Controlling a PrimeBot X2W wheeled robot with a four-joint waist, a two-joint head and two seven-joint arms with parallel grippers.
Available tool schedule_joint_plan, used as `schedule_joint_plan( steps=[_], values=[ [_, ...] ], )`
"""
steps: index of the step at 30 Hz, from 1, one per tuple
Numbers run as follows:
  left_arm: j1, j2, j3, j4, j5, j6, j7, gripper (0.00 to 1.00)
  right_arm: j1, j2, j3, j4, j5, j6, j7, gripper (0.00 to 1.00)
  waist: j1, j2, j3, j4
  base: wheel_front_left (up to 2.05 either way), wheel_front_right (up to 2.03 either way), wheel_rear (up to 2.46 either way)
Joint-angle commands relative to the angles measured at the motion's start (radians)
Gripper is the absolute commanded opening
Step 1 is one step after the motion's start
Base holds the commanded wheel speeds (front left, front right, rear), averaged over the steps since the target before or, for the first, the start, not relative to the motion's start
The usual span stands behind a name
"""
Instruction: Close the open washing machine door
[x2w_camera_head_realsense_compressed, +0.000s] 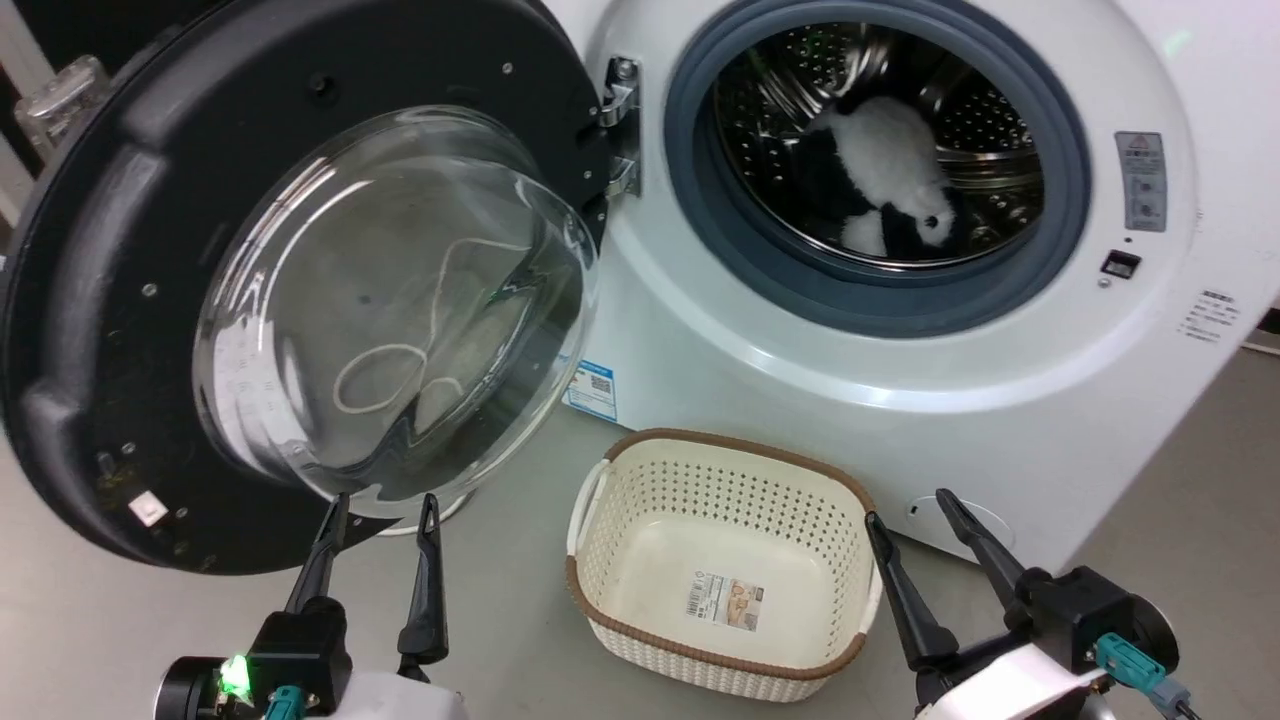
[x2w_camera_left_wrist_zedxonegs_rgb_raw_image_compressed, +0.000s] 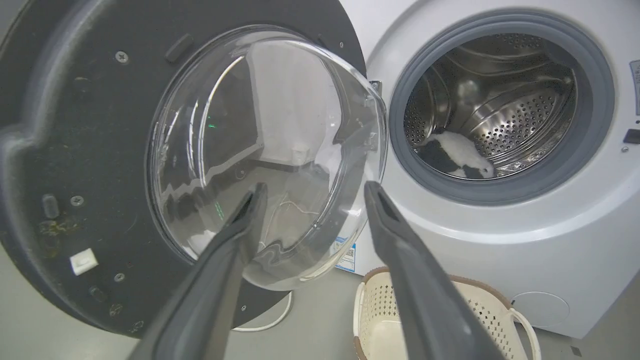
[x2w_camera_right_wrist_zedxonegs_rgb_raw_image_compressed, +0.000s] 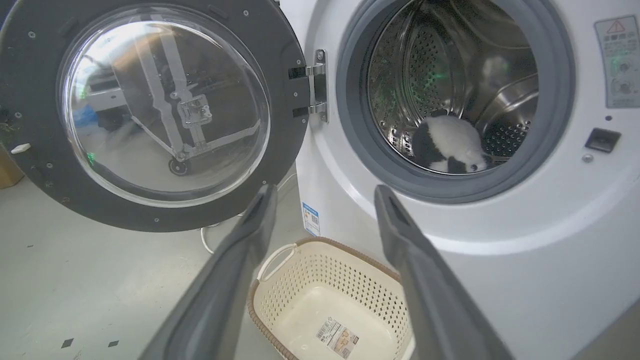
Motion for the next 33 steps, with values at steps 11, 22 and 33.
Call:
schedule_joint_plan(
  steps=[11,22,33],
  values=[
    [0.021,0.000,0.004,-0.026,-0.032,-0.004,-0.030,0.00,-0.011,-0.009,0.019,0.015,0.021,0.001,-0.030,1.00,0.0000,0.0000,0.008,0.054,0.00,0.00,0.00],
    [-0.091,-0.004,0.126,-0.144,-0.314,-0.029,-0.053,0.00,-0.010,-0.032,0.007,0.000,0.024,0.001,-0.053,1.00,0.0000,0.0000,0.074,0.108,0.00,0.00,0.00],
    [-0.488,0.262,0.502,0.110,-0.730,-0.037,0.145,0.00,-0.001,-0.054,-0.020,-0.026,0.035,0.001,-0.080,1.00,0.0000,0.0000,0.148,0.105,0.00,0.00,0.00]
  ],
)
